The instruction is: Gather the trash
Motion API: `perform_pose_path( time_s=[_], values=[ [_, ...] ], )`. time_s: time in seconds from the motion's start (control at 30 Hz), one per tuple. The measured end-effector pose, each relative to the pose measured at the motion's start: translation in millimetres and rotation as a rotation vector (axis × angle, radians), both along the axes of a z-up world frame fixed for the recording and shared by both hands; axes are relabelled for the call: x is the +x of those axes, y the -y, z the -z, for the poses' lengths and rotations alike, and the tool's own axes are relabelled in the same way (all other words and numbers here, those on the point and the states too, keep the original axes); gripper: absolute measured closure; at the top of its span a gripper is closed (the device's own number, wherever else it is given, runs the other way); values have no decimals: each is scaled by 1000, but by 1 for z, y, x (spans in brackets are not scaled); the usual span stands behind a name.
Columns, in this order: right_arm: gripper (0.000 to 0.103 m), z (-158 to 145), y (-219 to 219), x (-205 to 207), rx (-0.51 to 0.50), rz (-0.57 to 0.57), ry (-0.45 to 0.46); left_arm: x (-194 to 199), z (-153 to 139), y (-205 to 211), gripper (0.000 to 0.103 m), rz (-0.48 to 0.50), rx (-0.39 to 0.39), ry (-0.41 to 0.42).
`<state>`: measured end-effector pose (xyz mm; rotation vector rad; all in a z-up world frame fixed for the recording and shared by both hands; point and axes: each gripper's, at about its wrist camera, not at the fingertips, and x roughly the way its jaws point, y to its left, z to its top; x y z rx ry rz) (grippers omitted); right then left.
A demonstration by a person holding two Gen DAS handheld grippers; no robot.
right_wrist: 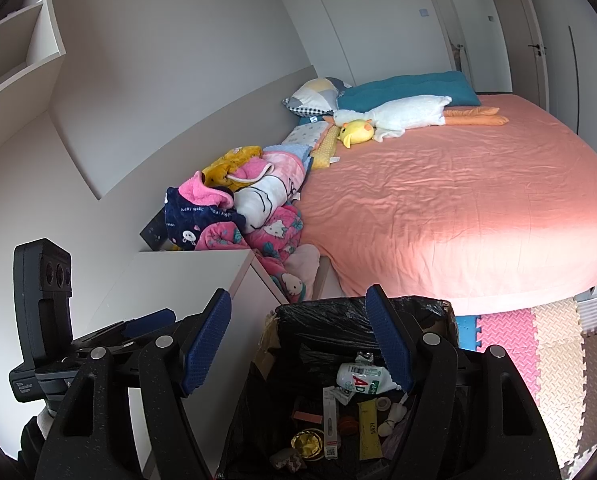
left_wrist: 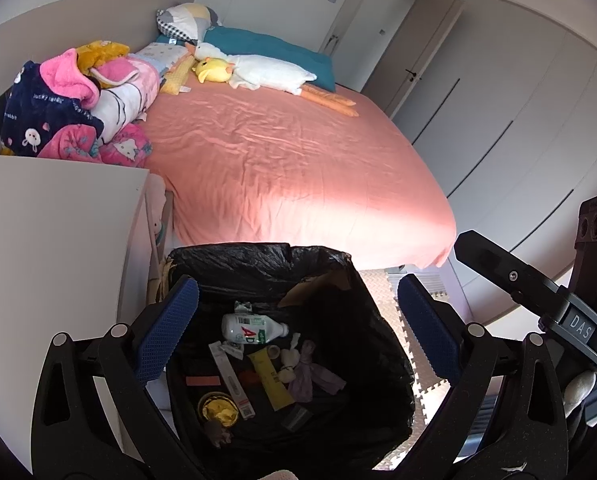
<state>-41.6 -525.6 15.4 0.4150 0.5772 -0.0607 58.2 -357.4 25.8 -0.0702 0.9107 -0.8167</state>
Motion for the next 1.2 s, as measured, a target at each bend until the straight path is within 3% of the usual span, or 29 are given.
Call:
perform_pose_path(
  time_s=[0.73, 1.2],
  values=[
    [33, 3, -3, 4, -3, -5, -5, -5, -6, -1, 7, -22, 25, 95],
    [33, 3, -3, 4, -3, -5, -5, -1, -3, -2, 7, -36, 42, 72]
  ],
)
